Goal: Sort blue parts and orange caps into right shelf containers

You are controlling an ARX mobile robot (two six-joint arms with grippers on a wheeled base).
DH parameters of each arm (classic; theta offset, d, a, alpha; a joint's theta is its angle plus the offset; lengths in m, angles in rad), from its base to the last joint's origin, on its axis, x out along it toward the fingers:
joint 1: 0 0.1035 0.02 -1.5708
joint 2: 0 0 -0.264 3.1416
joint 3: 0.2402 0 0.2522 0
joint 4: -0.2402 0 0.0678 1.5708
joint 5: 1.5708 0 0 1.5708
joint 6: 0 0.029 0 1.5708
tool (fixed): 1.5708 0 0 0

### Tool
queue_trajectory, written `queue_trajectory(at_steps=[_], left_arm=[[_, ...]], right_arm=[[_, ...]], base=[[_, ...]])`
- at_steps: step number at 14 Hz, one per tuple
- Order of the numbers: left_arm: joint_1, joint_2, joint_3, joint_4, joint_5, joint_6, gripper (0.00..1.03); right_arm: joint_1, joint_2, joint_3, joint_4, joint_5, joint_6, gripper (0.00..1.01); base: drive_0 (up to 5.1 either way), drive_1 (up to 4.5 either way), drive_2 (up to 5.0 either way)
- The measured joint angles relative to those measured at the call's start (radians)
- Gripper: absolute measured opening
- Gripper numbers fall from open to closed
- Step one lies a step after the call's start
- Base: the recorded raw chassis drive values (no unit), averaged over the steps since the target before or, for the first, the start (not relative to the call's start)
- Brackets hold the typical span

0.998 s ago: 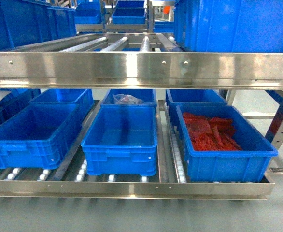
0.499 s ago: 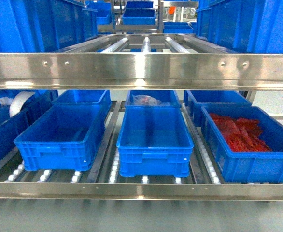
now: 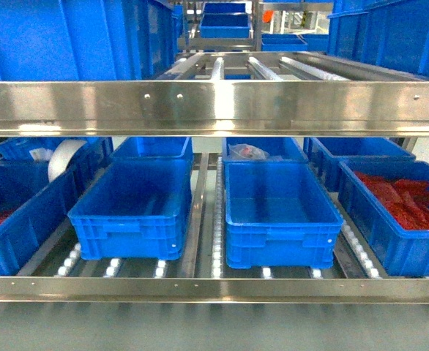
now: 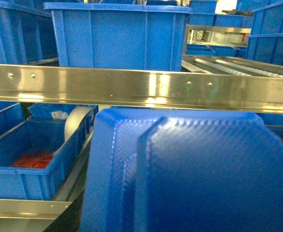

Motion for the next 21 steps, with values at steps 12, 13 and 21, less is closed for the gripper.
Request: queue_trajectory(at_steps=[12, 13, 21], left_arm=[[0.000, 0.000, 0.000, 0.000, 0.000, 0.000, 0.43], [0.000, 0.000, 0.000, 0.000, 0.000, 0.000, 0.43], [0.000, 0.000, 0.000, 0.002, 0.000, 0.000, 0.43]], right_arm=[[0.000, 0.000, 0.000, 0.000, -0.003, 0.000, 0.44], [0.000, 0.000, 0.000, 0.000, -0.003, 0.000, 0.44], [0.000, 0.000, 0.000, 0.001, -0.001, 0.000, 0.44]], base=[[-2.1, 1.03, 1.0], [0.0, 0.00, 0.0], [0.0, 0.00, 0.0]])
